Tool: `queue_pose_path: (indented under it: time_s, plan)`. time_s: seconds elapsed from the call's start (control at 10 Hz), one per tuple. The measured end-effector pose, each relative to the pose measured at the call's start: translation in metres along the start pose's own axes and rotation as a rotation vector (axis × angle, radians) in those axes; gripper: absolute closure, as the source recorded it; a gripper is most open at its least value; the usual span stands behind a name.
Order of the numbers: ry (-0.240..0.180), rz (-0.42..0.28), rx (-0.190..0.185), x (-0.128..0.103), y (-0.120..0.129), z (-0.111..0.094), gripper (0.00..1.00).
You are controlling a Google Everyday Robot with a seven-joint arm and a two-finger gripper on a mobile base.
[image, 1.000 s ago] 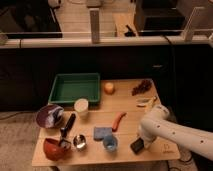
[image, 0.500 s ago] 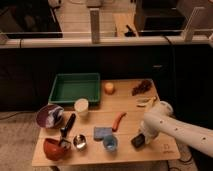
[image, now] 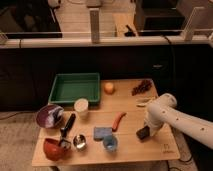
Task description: Wipe table surface with eraser
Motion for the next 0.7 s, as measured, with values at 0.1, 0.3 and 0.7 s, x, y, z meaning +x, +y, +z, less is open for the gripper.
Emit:
queue_pose_path:
  time_s: [0.1,0.3,0.7]
  plan:
    - [-0.001,0.003,0.0,0.001,-0.006,0.001,0.69]
    - [-0.003,-0.002,0.002,-0.002,-0.017,0.003,0.69]
    - [-0.03,-0.06,0.027,-0.048,-0.043,0.0,0.69]
